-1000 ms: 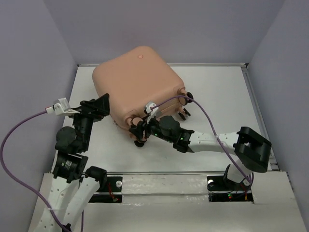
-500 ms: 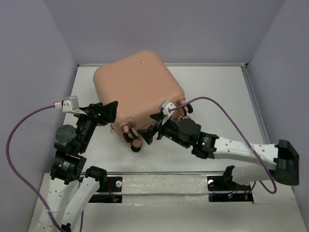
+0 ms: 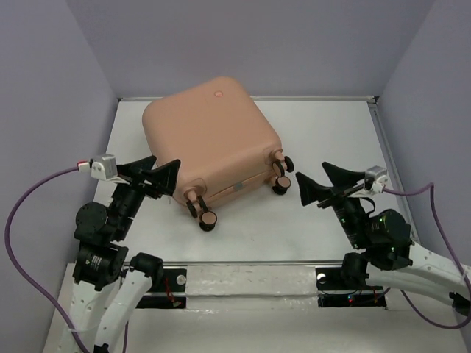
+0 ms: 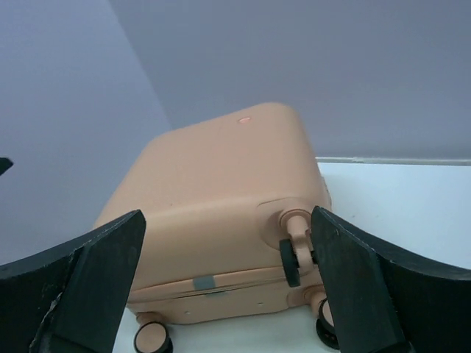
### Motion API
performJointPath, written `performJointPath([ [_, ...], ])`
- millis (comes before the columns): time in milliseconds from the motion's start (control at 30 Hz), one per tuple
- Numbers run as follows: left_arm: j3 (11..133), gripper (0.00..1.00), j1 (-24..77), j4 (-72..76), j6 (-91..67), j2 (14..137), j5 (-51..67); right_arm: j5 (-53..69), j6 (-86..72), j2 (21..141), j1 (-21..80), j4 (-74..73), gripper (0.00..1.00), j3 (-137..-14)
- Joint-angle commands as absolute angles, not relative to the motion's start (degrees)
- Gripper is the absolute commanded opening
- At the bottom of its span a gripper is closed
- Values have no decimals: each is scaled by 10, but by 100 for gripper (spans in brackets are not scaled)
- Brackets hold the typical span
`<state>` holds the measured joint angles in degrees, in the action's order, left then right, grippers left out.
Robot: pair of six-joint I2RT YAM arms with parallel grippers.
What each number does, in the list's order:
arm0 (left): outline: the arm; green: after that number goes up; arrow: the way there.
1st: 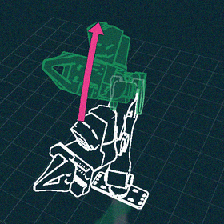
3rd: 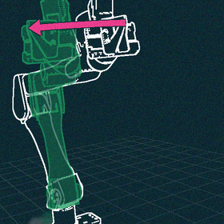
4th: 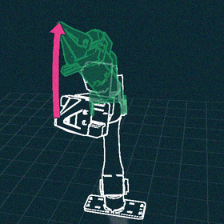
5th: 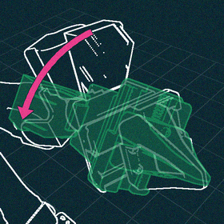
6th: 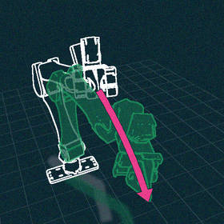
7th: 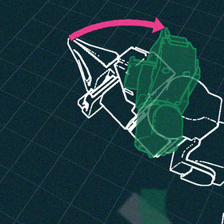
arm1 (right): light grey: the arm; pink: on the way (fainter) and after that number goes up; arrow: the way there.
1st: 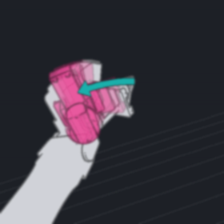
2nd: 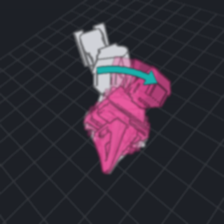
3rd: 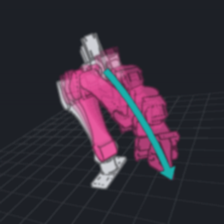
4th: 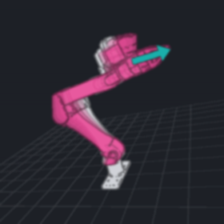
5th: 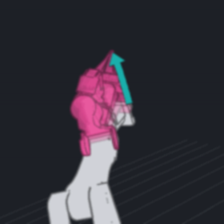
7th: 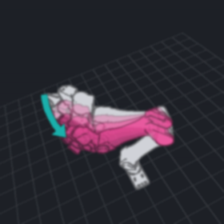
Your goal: Pack the luggage
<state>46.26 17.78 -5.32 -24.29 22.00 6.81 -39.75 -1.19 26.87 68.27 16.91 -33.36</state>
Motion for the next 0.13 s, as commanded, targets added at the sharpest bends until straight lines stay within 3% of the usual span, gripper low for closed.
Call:
performJointPath([
  [0, 447, 99, 177, -8, -228, 212, 78, -470, 15, 250, 684, 165, 100, -316],
  [100, 441, 99, 178, -8, -231, 224, 69, -473, 18, 276, 684, 165, 100, -321],
])
